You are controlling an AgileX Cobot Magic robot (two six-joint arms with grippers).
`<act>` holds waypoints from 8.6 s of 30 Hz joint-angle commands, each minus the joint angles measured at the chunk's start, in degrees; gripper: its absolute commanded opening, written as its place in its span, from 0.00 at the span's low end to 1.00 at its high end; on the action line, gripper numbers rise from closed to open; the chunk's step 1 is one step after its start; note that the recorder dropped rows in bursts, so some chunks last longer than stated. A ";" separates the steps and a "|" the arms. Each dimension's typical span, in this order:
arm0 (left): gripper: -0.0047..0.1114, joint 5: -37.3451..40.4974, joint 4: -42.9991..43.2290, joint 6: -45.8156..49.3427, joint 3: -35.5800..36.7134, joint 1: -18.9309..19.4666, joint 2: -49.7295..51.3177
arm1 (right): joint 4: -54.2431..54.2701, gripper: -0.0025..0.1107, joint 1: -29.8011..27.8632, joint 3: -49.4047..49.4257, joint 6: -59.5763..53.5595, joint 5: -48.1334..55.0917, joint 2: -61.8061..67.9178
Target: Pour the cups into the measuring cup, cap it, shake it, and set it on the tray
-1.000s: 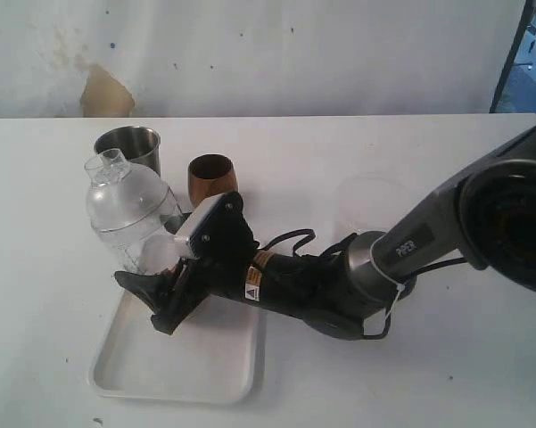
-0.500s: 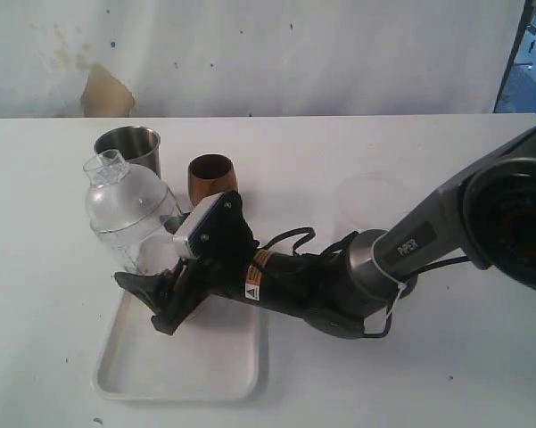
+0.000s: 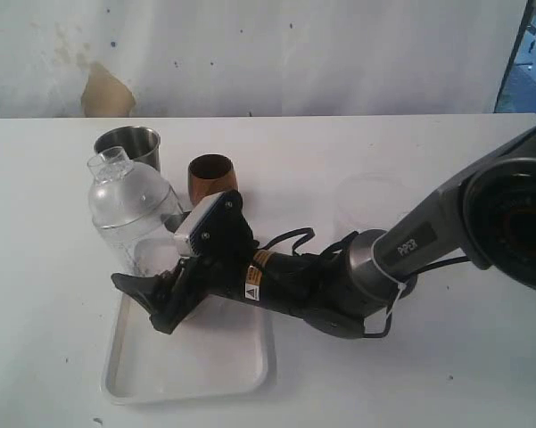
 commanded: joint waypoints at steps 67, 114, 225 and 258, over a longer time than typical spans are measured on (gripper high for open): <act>0.05 -0.43 -0.31 -0.05 0.24 -0.12 -0.26 | -17.53 0.87 -5.25 19.38 32.95 71.08 -90.77; 0.05 -0.43 -0.31 -0.05 0.24 -0.12 -0.26 | 24.07 0.02 -5.48 36.90 -31.33 58.62 -124.01; 0.94 20.47 -16.20 -17.00 -49.17 -0.12 67.49 | 29.64 0.02 -39.60 58.85 -9.72 80.56 -127.46; 0.94 -1.33 -51.76 -9.08 -54.83 -7.06 102.67 | 29.86 0.02 -39.60 58.85 -9.70 80.56 -127.46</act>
